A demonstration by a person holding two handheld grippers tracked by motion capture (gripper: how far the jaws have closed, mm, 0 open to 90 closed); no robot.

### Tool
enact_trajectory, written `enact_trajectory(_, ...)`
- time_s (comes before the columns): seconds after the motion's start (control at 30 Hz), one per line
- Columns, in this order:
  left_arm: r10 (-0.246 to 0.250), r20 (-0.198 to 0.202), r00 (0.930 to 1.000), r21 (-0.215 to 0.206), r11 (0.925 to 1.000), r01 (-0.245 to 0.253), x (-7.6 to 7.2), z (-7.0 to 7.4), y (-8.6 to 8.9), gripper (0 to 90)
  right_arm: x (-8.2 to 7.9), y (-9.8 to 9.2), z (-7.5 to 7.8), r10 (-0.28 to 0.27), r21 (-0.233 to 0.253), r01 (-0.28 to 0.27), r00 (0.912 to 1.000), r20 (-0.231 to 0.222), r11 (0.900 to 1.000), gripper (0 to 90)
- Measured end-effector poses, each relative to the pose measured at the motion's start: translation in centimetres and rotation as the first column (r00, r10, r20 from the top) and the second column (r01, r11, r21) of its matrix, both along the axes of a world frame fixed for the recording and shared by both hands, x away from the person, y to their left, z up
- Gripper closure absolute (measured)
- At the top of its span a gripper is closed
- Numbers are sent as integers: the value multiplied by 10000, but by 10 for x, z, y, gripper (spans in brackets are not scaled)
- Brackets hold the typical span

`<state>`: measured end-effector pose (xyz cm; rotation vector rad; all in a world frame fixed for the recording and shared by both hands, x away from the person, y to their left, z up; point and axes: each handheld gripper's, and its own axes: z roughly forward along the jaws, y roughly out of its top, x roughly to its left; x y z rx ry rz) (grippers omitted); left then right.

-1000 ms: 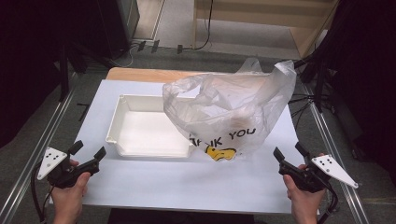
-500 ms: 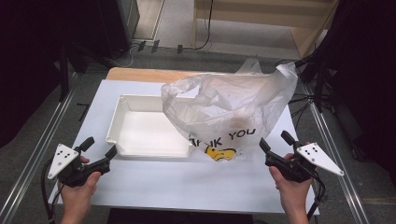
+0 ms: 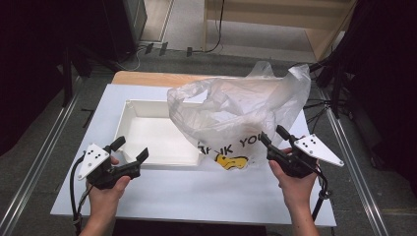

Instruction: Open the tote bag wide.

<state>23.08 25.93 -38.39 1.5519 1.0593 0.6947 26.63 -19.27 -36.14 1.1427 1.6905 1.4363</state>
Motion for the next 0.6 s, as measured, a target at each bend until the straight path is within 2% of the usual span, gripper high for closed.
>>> enact_trajectory(0.1, -233, -122, 9997, 38, 9997, 234, 3, -1, -10, 155, 2, 1, -2, 202, 97, -200, 9996, -190, 9998, 663)
enact_trajectory(0.13, -343, -134, 9993, 72, 9994, 344, 4, -1, -13, 156, 3, 0, -3, 311, 153, -308, 9993, -197, 9994, 742)
enact_trajectory(0.23, -576, -120, 9983, 96, 9983, 577, 7, -1, -23, 156, 5, 0, -6, 425, -47, -427, 9985, -357, 9991, 897)
enact_trajectory(0.37, -933, -81, 9956, 41, 9956, 934, 10, 3, -36, 157, 4, 1, -8, 451, -202, -458, 9984, -331, 9987, 900)
enact_trajectory(0.6, -1824, 301, 9828, -23, 9832, 1825, 11, 11, -63, 155, 4, -1, -10, 244, -97, -247, 9993, -285, 9996, 900)
